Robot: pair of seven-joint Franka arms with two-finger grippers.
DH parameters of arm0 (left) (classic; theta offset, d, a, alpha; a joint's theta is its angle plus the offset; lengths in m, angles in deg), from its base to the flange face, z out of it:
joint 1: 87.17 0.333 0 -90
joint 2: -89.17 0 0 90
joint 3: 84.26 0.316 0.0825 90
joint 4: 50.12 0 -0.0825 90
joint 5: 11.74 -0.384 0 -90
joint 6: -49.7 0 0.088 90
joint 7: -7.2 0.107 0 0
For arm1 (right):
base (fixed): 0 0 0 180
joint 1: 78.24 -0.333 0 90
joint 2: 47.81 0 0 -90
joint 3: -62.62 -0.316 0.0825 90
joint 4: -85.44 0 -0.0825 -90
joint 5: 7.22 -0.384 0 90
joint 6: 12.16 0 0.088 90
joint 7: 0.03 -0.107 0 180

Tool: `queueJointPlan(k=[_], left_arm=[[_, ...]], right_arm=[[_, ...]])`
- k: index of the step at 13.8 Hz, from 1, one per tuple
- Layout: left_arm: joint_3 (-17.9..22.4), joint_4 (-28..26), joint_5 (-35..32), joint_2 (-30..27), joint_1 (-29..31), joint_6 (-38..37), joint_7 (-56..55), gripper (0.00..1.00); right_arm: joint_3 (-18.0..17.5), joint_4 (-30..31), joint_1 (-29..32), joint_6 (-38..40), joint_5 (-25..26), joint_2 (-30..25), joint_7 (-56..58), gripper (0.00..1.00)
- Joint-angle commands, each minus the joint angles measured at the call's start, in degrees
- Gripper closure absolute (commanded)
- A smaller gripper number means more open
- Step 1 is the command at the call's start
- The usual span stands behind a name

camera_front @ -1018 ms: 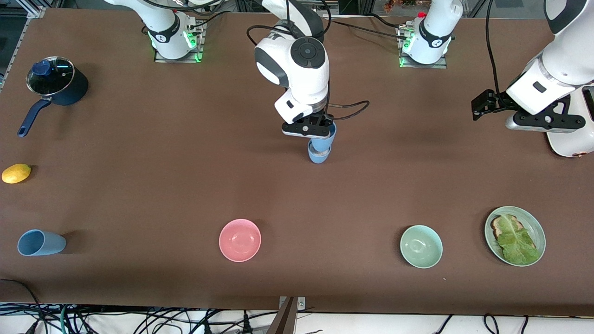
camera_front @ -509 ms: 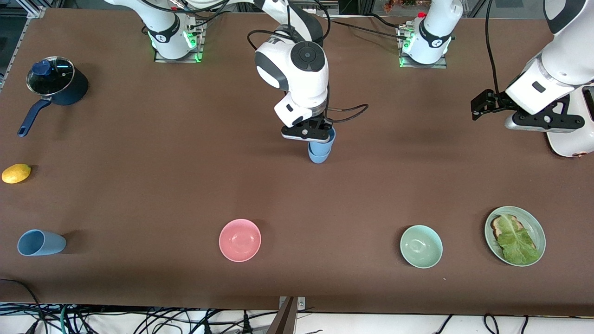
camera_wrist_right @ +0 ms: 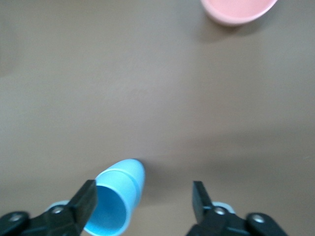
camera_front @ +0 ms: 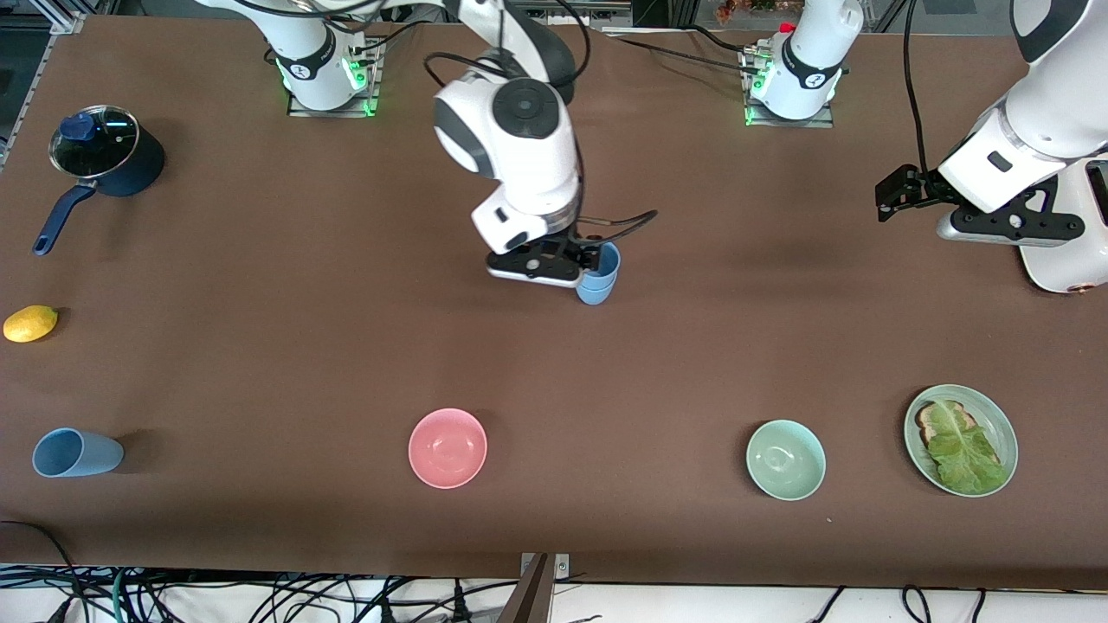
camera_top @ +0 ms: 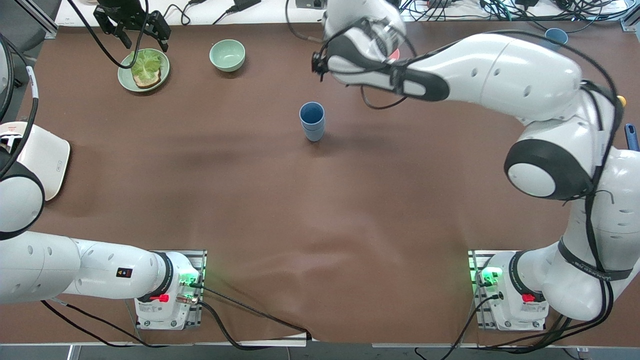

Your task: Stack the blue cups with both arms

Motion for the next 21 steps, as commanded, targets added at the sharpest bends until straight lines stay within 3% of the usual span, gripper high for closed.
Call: queueJointPlan(k=[1,7,14,21], left_arm=[[0.17,1.43,0.53,0.47,-0.14,-1.61,1.07,0.0],[0.08,1.43,0.53,0.56,-0.32,-1.78,1.07,0.0],[0.08,1.43,0.53,0.47,-0.41,-2.31,1.07,0.0],[-0.27,1.43,0.27,0.47,-0.58,-2.66,0.98,0.0]], right_arm=[[-0.84,5.38,6.78,6.27,-3.88,-9.31,12.17,0.0],[-1.01,7.33,21.02,23.94,-4.15,-21.63,36.34,0.0],[-0.57,9.43,34.21,30.02,-3.19,-27.96,57.54,0.0],[0.39,8.39,34.84,31.7,-2.13,-27.44,59.59,0.0]])
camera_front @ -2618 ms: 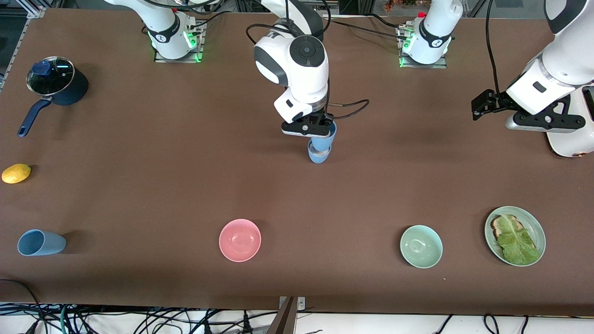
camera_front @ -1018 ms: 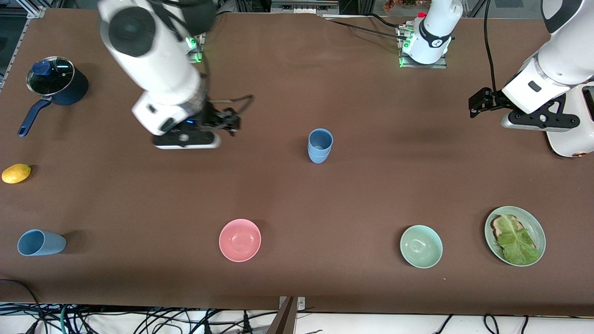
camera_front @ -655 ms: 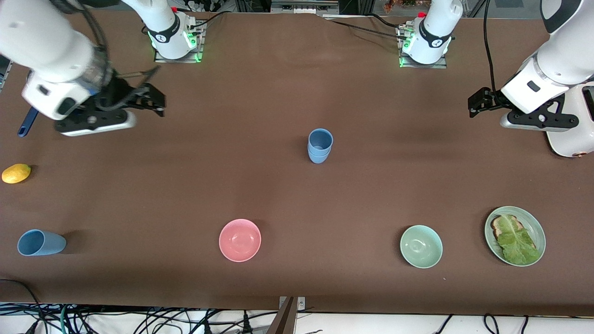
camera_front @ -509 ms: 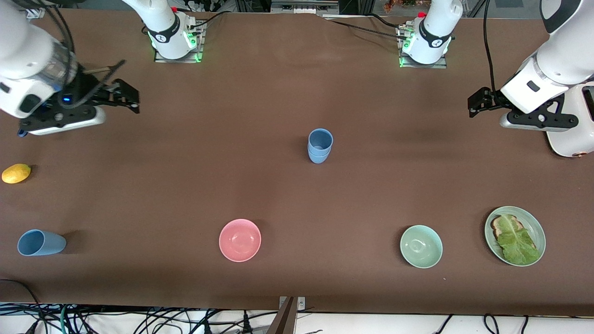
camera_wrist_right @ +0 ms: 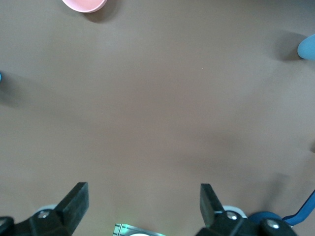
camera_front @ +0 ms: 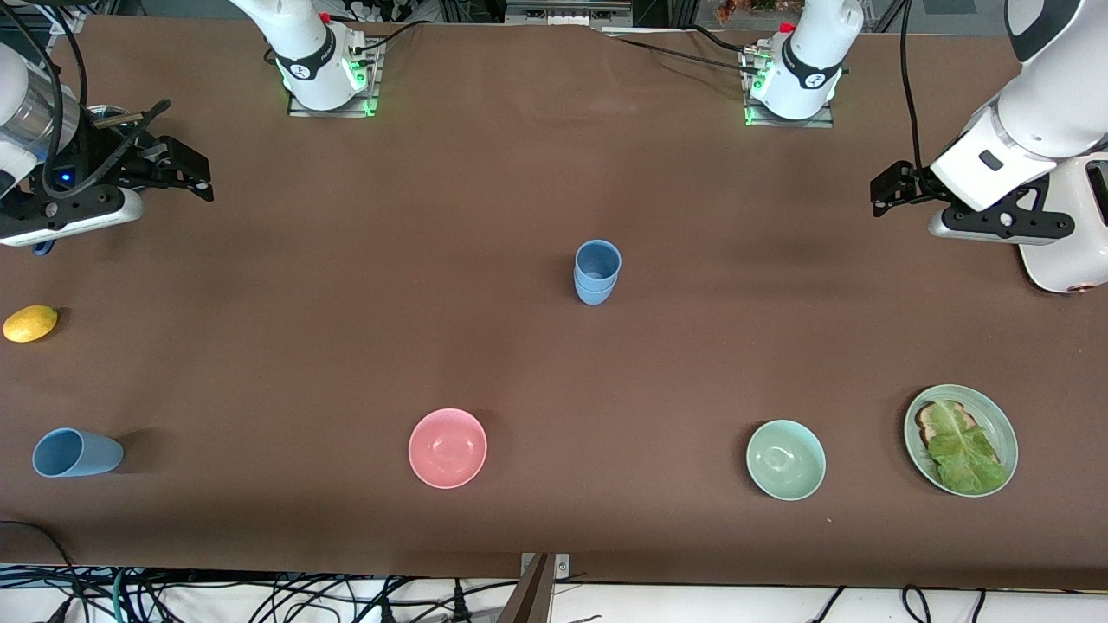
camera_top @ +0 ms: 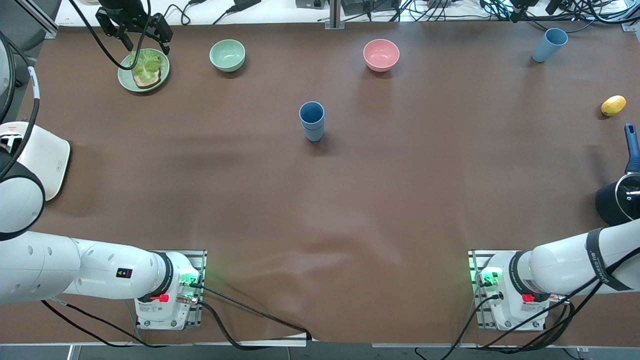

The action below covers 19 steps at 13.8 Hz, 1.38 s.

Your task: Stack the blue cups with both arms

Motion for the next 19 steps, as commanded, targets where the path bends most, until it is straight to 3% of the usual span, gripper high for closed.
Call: queueJointPlan(k=[1,19], left_arm=[[-0.6,1.46,-0.08,0.45,-0.17,-1.21,0.98,0.0],[-0.78,2.34,-0.26,0.63,-0.17,-1.91,0.98,0.0]], right_arm=[[-0.01,0.65,0.24,0.54,0.28,-1.09,0.34,0.0],[-0.19,0.3,-0.11,0.18,0.37,-1.09,0.17,0.0]])
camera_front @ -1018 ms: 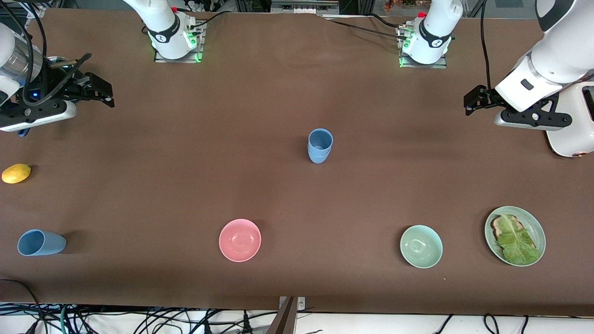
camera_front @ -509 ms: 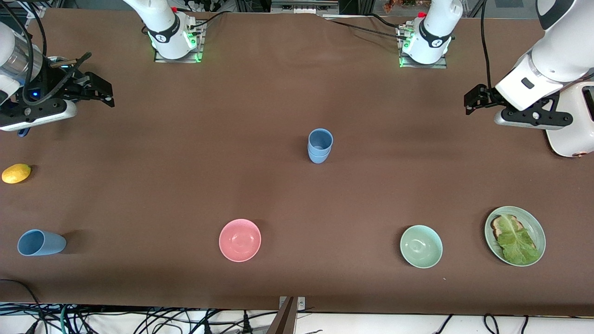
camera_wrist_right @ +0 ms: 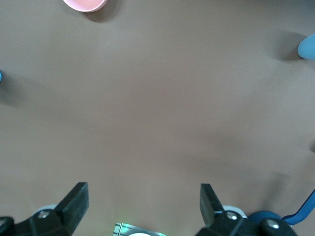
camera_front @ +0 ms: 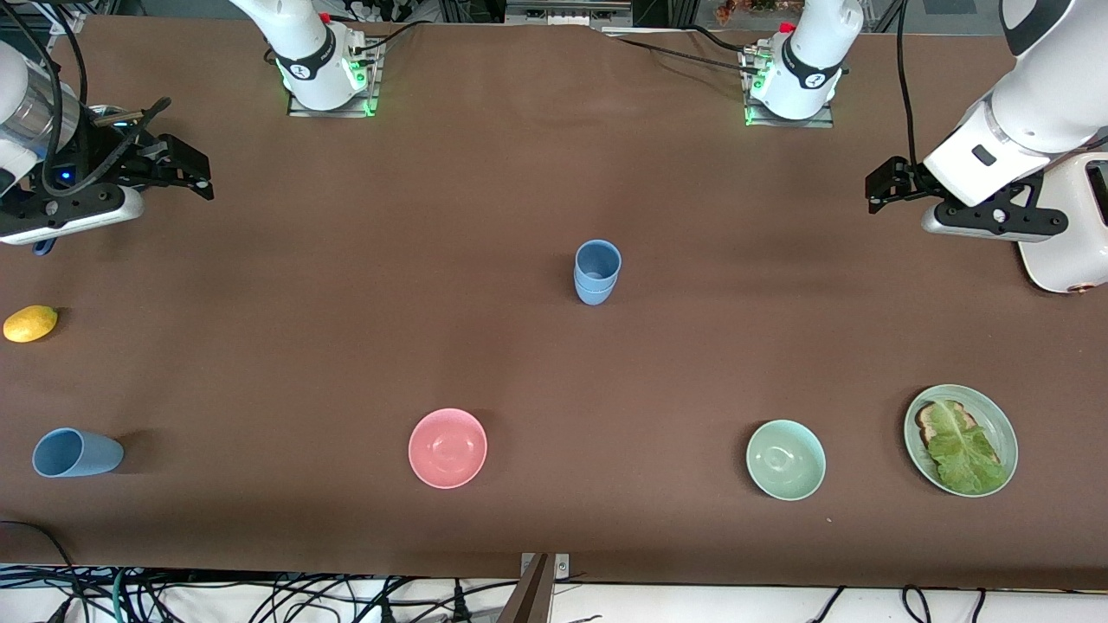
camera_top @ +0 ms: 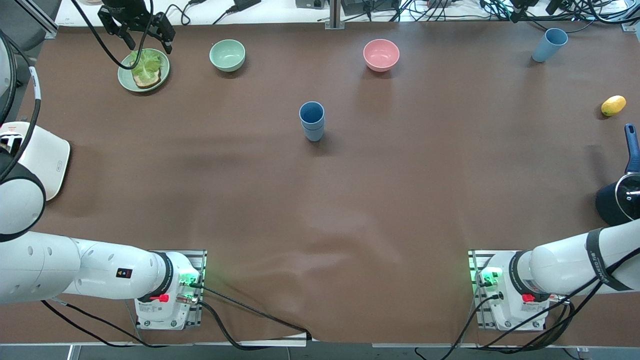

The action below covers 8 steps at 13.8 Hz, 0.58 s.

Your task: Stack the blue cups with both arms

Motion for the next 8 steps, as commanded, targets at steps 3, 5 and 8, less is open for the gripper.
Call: queueJointPlan(k=[3,5,8], left_arm=[[0.02,1.74,-0.26,0.63,-0.13,-1.39,0.98,0.0],[0.02,1.74,-0.26,0.63,-0.13,-1.39,0.98,0.0],[0.02,1.74,-0.26,0.63,-0.13,-1.39,0.98,0.0]], right_arm=[[-0.17,0.31,0.07,0.18,0.19,-0.88,0.26,0.0],[-0.17,0.31,0.07,0.09,0.28,-0.36,0.26,0.0],[-0.08,0.31,0.25,0.09,0.28,-0.36,0.61,0.0]])
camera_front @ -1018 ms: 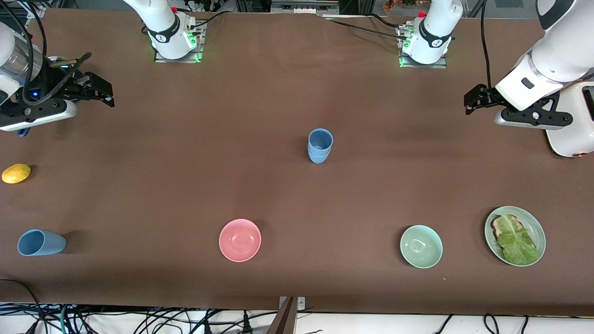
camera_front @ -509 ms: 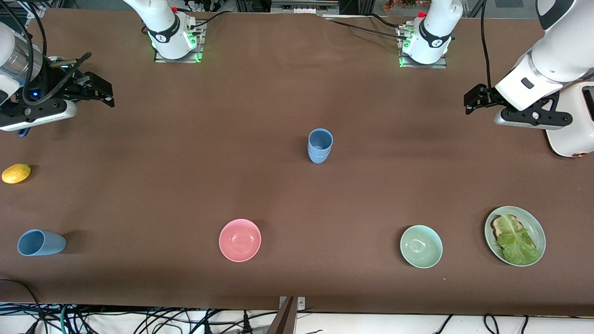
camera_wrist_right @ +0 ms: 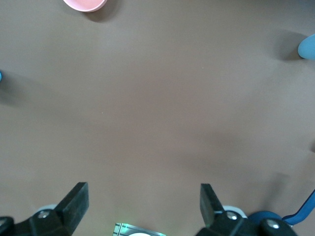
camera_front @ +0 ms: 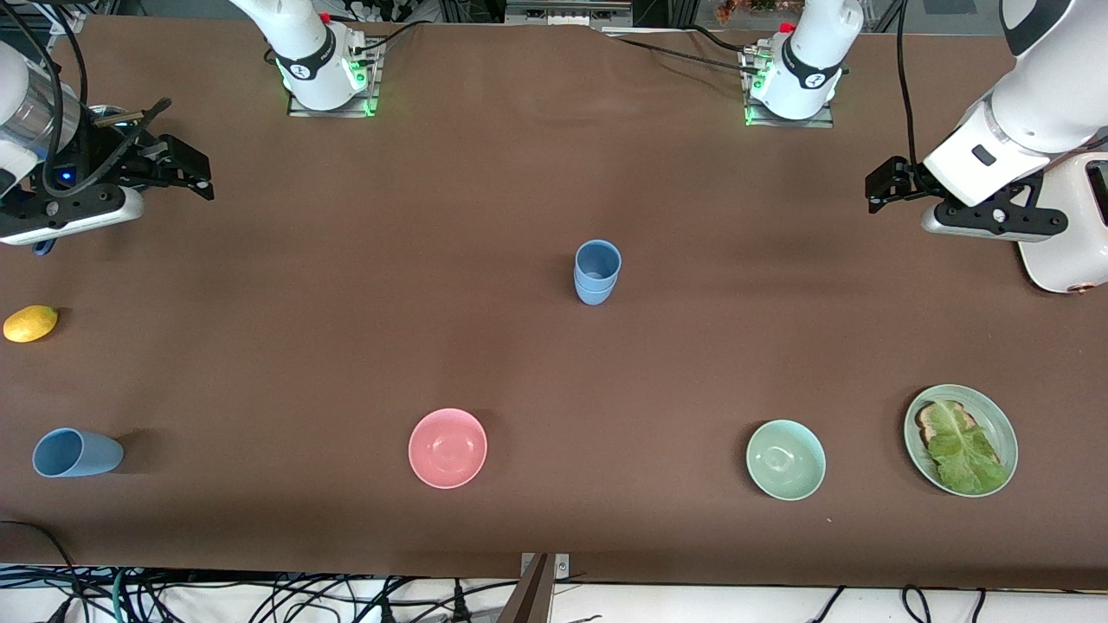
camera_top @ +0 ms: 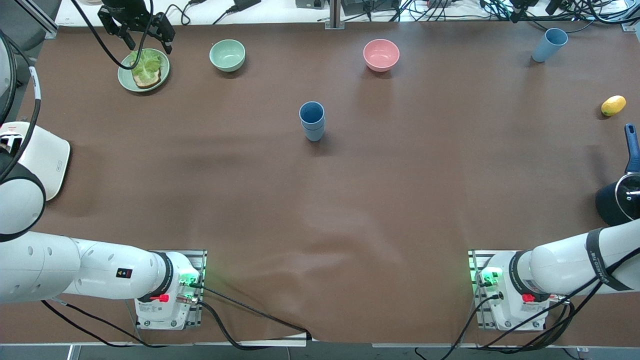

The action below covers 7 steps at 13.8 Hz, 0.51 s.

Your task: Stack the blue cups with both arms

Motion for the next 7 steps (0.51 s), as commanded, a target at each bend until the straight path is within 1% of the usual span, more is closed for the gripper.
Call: queueJointPlan(k=[1,7], left_arm=[[0.02,1.74,-0.26,0.63,-0.13,-1.31,0.98,0.0],[0.02,1.74,-0.26,0.63,-0.13,-1.31,0.98,0.0]], right_arm=[[-0.17,0.3,0.25,0.09,0.19,-0.42,0.61,0.0],[-0.17,0.3,0.17,0.18,0.54,-0.07,0.26,0.0]])
